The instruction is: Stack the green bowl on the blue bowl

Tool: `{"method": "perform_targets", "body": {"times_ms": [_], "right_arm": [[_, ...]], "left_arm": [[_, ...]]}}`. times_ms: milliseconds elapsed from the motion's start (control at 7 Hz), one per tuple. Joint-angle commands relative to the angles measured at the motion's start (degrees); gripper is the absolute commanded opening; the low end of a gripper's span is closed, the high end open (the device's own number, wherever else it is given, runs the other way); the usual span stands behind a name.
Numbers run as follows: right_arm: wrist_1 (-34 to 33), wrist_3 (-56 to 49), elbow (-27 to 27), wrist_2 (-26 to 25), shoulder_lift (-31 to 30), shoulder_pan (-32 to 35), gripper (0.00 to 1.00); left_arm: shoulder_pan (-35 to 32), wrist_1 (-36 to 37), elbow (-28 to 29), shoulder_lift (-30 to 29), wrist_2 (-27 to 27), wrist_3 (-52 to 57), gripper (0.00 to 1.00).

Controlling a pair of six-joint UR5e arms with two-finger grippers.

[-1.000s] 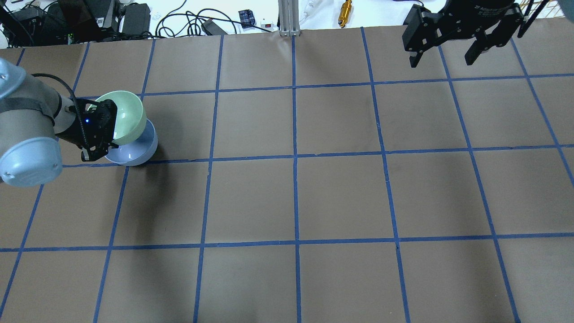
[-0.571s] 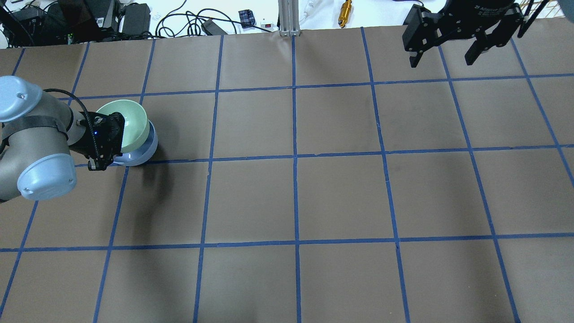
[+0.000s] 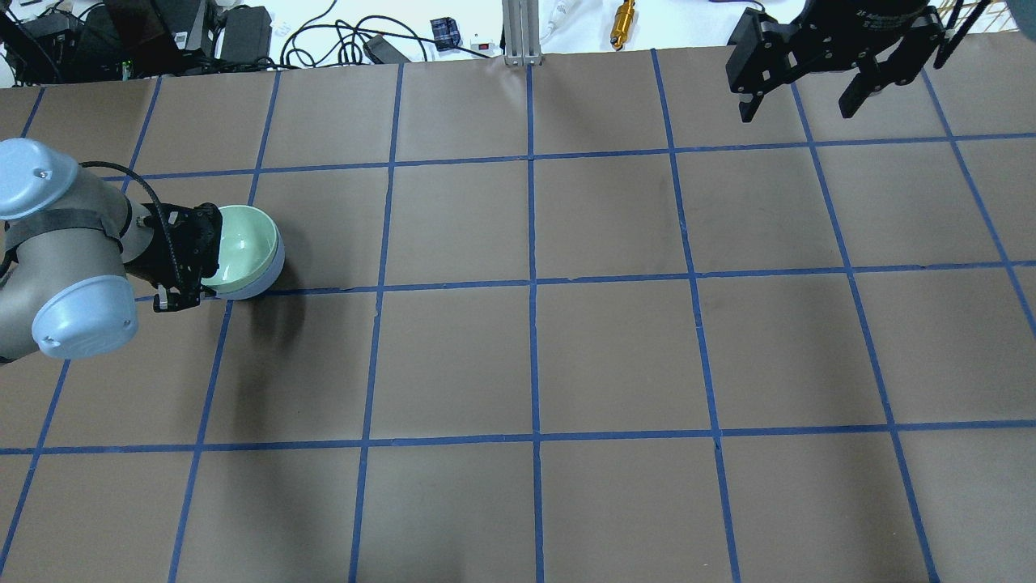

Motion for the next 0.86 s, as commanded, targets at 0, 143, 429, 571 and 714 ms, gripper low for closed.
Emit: {"method": "perform_targets", "body": {"times_ms": [0,143,429,571,714], "right_arm": [[0.00,0.00,0.00,0.09,0.00,0.00,1.00],[0.00,0.00,0.00,0.09,0.00,0.00,1.00],[0.00,0.00,0.00,0.09,-0.08,0.00,1.00],[0.00,0.00,0.00,0.09,0.00,0.00,1.00],[0.00,0.00,0.00,0.09,-0.08,0.00,1.00]], "left_arm": [[-1.41,-21.06,13.74,2.82,-0.56,-11.23,1.00],[-3.50,-29.09,19.82,3.62,-0.65,-18.34,1.00],[-11.13,-37.32,26.45,3.89,-0.03,-30.74,1.00],[-14.65,-37.17,26.99,3.54,-0.29,-43.60,1.00],[-17.04,-35.86,27.08,3.28,-0.21,-61.74,1.00]]}}
